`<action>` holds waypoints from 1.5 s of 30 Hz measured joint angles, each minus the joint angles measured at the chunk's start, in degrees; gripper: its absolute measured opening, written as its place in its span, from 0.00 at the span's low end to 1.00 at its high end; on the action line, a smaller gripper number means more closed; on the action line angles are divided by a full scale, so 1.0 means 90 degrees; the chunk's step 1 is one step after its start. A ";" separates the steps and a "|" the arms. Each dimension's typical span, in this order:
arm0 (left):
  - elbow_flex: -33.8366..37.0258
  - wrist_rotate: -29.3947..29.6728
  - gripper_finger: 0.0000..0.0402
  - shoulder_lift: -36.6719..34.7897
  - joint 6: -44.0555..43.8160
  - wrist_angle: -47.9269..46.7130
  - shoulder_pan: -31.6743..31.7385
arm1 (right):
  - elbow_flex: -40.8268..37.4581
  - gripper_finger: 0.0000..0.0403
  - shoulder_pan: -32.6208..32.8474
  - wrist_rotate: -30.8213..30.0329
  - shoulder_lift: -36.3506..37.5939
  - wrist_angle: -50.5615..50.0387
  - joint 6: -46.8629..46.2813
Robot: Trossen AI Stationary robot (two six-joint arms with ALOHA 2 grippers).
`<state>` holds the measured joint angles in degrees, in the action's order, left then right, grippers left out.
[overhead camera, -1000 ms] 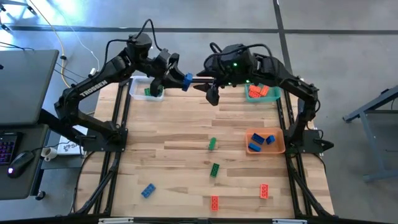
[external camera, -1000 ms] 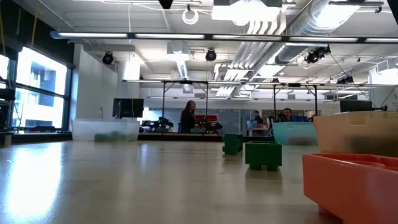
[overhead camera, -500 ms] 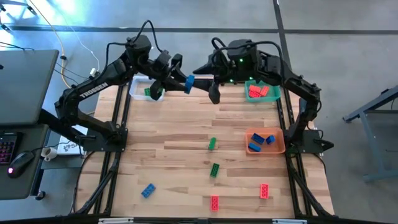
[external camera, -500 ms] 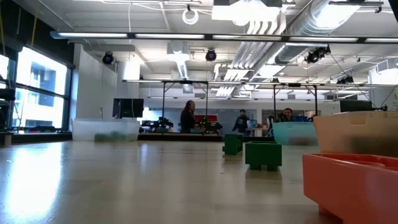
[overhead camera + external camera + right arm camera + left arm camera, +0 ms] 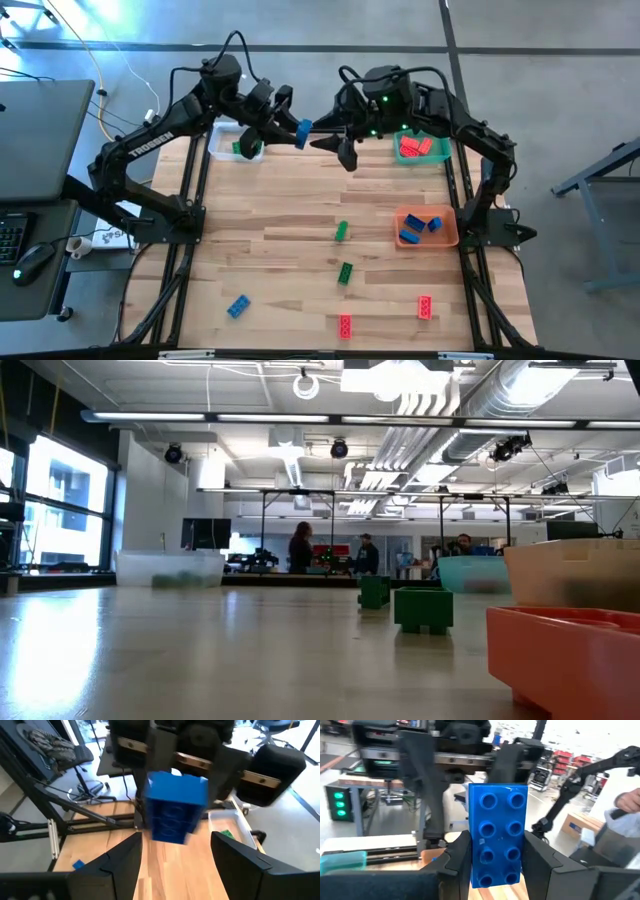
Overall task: Sort & place blocks by color
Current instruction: Put the blue game piece into the orange bin
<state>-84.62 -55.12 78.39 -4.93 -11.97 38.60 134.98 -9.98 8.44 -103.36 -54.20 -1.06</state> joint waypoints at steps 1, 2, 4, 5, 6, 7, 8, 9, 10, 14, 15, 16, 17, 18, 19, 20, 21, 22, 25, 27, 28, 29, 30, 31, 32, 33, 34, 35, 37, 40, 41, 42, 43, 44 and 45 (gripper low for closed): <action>0.0000 0.0020 0.26 0.0002 0.0000 0.0000 0.0008 | 0.0000 0.56 0.0001 0.0018 -0.0001 0.0067 -0.0002; 0.0000 0.0060 0.26 0.0002 0.0000 0.0000 0.0013 | 0.0000 0.56 0.0002 0.0020 -0.0001 0.0115 0.0001; -0.0001 0.0151 0.26 0.0002 0.0017 -0.0001 0.0006 | 0.0000 0.56 0.0002 0.0020 -0.0001 0.0216 -0.0002; -0.0001 0.0210 0.26 0.0001 0.0017 0.0000 -0.0009 | 0.0000 0.56 0.0002 0.0022 -0.0001 0.0238 -0.0004; -0.0002 0.0243 0.26 -0.0004 0.0021 0.0006 -0.0025 | 0.0000 0.56 0.0002 0.0022 -0.0001 0.0281 -0.0007; -0.0006 0.0257 0.26 -0.0009 0.0022 0.0020 -0.0036 | 0.0000 0.56 0.0002 0.0005 -0.0001 0.0335 -0.0018; -0.0010 0.0289 0.26 -0.0011 0.0022 0.0028 -0.0035 | 0.0000 0.56 0.0002 -0.0038 -0.0001 0.0380 -0.0019; -0.0010 0.0316 0.26 -0.0012 0.0022 0.0038 -0.0035 | 0.0000 0.56 0.0002 -0.0072 -0.0001 0.0410 -0.0018; -0.0010 0.0327 0.26 -0.0012 0.0019 0.0052 -0.0036 | 0.0000 0.56 0.0002 -0.0108 -0.0001 0.0439 -0.0019; -0.0005 0.0365 0.26 0.0019 0.0015 0.0044 -0.0112 | 0.0002 0.56 0.0002 -0.0472 -0.0005 0.0806 0.0002; 0.0007 0.0427 0.27 0.0029 0.0007 0.0030 -0.0149 | 0.0002 0.56 0.0003 -0.0518 0.0001 0.0719 -0.0025; 0.0007 0.0475 0.26 0.0029 0.0010 0.0040 -0.0178 | 0.0002 0.56 0.0009 -0.0522 0.0001 0.0719 -0.0039; 0.0006 0.0545 0.26 0.0021 0.0025 0.0087 -0.0194 | 0.0002 0.56 0.0010 -0.0497 -0.0004 0.0703 -0.0052; 0.0003 0.0619 0.26 0.0007 0.0048 0.0122 -0.0209 | 0.0002 0.56 0.0005 -0.0394 -0.0006 0.0660 -0.0088; 0.0002 0.0632 0.26 0.0002 0.0061 0.0141 -0.0209 | 0.0000 0.56 0.0001 -0.0287 -0.0009 0.0653 -0.0142; 0.0002 0.0638 0.26 0.0004 0.0061 0.0162 -0.0203 | 0.0000 0.56 -0.0002 -0.0202 -0.0009 0.0668 -0.0160; 0.0005 0.0651 0.26 0.0006 0.0056 0.0170 -0.0201 | 0.0000 0.56 -0.0002 -0.0202 -0.0009 0.0678 -0.0163; 0.0005 0.0651 0.27 0.0007 0.0061 0.0175 -0.0201 | 0.0000 0.56 -0.0001 -0.0237 -0.0009 0.0678 -0.0163; 0.0002 0.0650 0.26 0.0007 0.0066 0.0202 -0.0272 | 0.0000 0.56 0.0002 -0.0446 -0.0056 0.0691 -0.0164; 0.0005 0.0657 0.27 0.0029 0.0066 0.0248 -0.0345 | 0.0000 0.56 0.0003 -0.0407 -0.0070 0.0672 -0.0164; 0.0003 0.0659 0.27 0.0043 0.0066 0.0308 -0.0388 | 0.0000 0.56 0.0007 -0.0401 -0.0079 0.0685 -0.0164; 0.0002 0.0665 0.27 0.0053 0.0066 0.0333 -0.0416 | 0.0000 0.55 0.0010 -0.0362 -0.0087 0.0690 -0.0164; 0.0005 0.0674 0.27 0.0055 0.0068 0.0335 -0.0424 | 0.0000 0.54 0.0010 -0.0339 -0.0094 0.0686 -0.0165; 0.0005 0.0675 0.27 0.0056 0.0066 0.0339 -0.0425 | 0.0000 0.53 0.0010 -0.0340 -0.0098 0.0688 -0.0165; 0.0004 0.0684 0.27 0.0058 0.0066 0.0344 -0.0423 | 0.0000 0.51 0.0010 -0.0340 -0.0098 0.0690 -0.0165; 0.0005 0.0697 0.27 0.0058 0.0065 0.0352 -0.0422 | 0.0000 0.48 0.0008 -0.0340 -0.0098 0.0693 -0.0165; 0.0005 0.0704 0.27 0.0059 0.0063 0.0352 -0.0422 | 0.0000 0.45 0.0011 -0.0336 -0.0098 0.0693 -0.0165; 0.0005 0.0733 0.27 0.0063 0.0061 0.0352 -0.0422 | 0.0000 0.41 0.0025 -0.0324 -0.0098 0.0690 -0.0165; 0.0005 0.0811 0.28 0.0063 0.0065 0.0350 -0.0422 | 0.0000 0.32 0.0046 -0.0289 -0.0098 0.0677 -0.0162; 0.0005 0.0851 0.31 0.0063 0.0072 0.0358 -0.0422 | 0.0002 0.28 0.0087 -0.0254 -0.0094 0.0664 -0.0108; 0.0005 0.0850 0.32 0.0063 0.0077 0.0355 -0.0422 | 0.0002 0.28 0.0109 -0.0266 -0.0094 0.0651 -0.0089; 0.0005 0.0848 0.33 0.0063 0.0090 0.0355 -0.0423 | 0.0002 0.28 0.0128 -0.0289 -0.0094 0.0642 -0.0068; 0.0005 0.0845 0.35 0.0063 0.0092 0.0355 -0.0427 | 0.0002 0.28 0.0151 -0.0305 -0.0094 0.0629 -0.0065; 0.0005 0.0842 0.36 0.0063 0.0092 0.0351 -0.0429 | 0.0002 0.28 0.0164 -0.0316 -0.0094 0.0615 -0.0065; 0.0005 0.0847 0.37 0.0063 0.0083 0.0342 -0.0429 | 0.0006 0.28 0.0178 -0.0320 -0.0094 0.0590 -0.0059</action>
<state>-84.58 -47.49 78.96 -4.18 -8.89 34.74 135.03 -8.38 5.56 -104.20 -48.89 -1.60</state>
